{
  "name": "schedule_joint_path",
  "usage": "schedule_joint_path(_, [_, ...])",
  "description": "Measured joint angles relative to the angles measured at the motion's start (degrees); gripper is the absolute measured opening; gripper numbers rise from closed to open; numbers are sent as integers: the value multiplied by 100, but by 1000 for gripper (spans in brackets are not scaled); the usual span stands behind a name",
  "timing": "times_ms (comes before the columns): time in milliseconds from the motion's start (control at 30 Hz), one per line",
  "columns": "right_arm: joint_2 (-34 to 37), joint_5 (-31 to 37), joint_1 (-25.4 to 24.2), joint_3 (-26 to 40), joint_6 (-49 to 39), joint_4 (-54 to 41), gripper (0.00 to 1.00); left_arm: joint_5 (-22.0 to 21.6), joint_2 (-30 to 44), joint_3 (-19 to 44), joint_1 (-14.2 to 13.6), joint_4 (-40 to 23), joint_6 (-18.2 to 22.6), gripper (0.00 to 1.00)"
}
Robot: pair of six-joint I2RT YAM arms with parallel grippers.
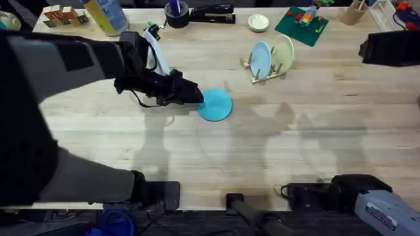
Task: Pick up the plates from the table one by one and place each into a slot on the dish rack.
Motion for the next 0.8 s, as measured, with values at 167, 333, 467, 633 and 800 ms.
schedule_joint_path(167, [0,0,0,0,0,-2,992,-181,510,0,0,264,36,43])
schedule_joint_path(333, [0,0,0,0,1,0,992,-26,786,15,12,339,36,41])
schedule_joint_path(467, [0,0,0,0,0,0,993,69,857,15,11,453,34,42])
schedule_joint_path(633, [0,0,0,0,0,-1,992,69,857,15,11,477,34,43])
schedule_joint_path(800, [0,0,0,0,0,-2,992,69,857,15,11,478,34,43])
